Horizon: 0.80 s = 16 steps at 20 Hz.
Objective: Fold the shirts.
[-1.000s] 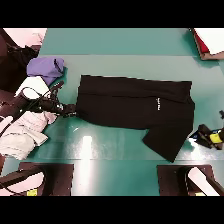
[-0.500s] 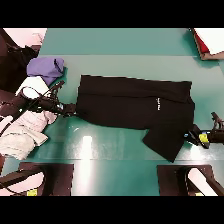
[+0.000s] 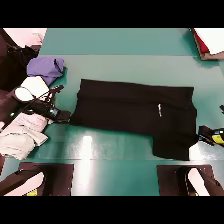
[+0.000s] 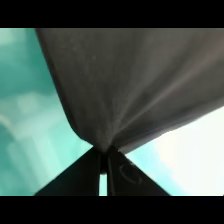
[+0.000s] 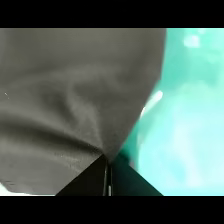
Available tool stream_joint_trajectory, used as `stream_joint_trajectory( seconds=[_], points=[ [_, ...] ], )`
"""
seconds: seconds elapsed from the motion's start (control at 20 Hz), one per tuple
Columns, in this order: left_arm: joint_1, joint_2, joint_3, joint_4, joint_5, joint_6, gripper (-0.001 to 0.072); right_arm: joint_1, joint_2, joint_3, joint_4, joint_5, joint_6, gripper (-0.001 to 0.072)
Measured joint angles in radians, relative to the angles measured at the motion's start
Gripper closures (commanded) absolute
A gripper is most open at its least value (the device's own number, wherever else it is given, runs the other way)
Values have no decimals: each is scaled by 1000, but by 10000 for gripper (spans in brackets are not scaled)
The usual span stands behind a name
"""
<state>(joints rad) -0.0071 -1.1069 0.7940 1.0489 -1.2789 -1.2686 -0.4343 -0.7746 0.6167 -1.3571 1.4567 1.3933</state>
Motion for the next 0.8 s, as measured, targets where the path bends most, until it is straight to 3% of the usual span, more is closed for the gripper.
stream_joint_trajectory(
  seconds=[0.2,0.3,0.45,0.8],
  points=[
    [0,127,-31,47,-145,-46,682,2,149,18,-32,83,12,695],
    [0,157,-34,54,-147,-65,683,2,188,21,-19,82,16,696],
    [0,157,-5,43,-40,-82,683,2,170,31,61,29,17,696],
    [0,-30,177,-30,180,-93,682,10,-90,222,209,-115,6,696]
  ],
)
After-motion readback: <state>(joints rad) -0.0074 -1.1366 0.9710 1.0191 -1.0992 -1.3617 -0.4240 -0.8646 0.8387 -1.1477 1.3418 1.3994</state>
